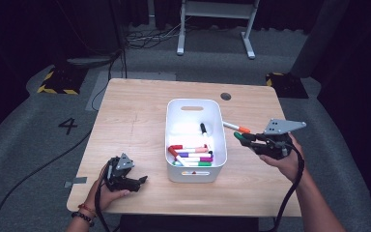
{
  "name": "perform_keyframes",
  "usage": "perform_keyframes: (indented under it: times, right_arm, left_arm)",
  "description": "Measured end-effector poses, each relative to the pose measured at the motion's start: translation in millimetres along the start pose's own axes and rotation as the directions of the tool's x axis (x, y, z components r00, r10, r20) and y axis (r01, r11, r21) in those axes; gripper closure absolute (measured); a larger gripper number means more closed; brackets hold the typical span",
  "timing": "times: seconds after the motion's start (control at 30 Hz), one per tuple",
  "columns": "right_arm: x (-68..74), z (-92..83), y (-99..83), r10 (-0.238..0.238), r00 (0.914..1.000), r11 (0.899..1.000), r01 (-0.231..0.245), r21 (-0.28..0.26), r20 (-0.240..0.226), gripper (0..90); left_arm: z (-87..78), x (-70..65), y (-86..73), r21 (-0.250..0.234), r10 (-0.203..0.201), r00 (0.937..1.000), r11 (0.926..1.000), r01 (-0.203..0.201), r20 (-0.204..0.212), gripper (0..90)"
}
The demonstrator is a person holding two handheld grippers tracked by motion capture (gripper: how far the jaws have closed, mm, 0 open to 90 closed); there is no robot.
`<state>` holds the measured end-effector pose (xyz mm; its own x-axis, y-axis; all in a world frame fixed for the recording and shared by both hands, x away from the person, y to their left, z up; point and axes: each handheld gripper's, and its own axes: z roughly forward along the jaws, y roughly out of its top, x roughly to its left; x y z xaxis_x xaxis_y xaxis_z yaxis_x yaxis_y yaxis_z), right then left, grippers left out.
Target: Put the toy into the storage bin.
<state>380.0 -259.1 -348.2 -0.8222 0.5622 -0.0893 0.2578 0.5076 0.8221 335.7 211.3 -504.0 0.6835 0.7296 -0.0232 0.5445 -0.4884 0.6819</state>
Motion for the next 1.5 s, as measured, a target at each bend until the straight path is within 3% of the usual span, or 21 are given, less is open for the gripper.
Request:
perform_keyframes:
  times: [0.2,0.43,0.87,1.1,1.5]
  right_arm:
    - [11.2,-2.8,28.0,-0.081,0.9966,0.997,0.081,-0.003,-0.015,75.2]
    - [23.1,2.9,52.1,-0.128,0.9904,0.992,0.129,0.0,-0.052,75.1]
    - [54.0,25.5,92.8,-0.224,0.9668,0.974,0.227,0.007,-0.123,75.1]
    - [70.5,44.9,103.1,-0.262,0.9506,0.961,0.272,0.042,-0.167,75.1]
    - [92.3,82.0,110.3,-0.283,0.931,0.941,0.316,0.122,-0.23,75.1]
  left_arm:
    - [0.0,0.0,0.0,0.0,0.0,1.0,1.0,0.0,0.0,15.7]
    - [0.0,0.0,0.0,0.0,0.0,1.0,1.0,0.0,0.0,15.7]
    - [0.0,0.0,0.0,0.0,0.001,1.0,1.0,-0.001,0.0,15.7]
    - [0.0,0.1,0.0,-0.001,0.001,1.0,1.0,-0.001,0.001,15.8]
    - [0.0,0.1,0.0,-0.001,0.003,1.0,1.0,-0.003,0.0,15.9]
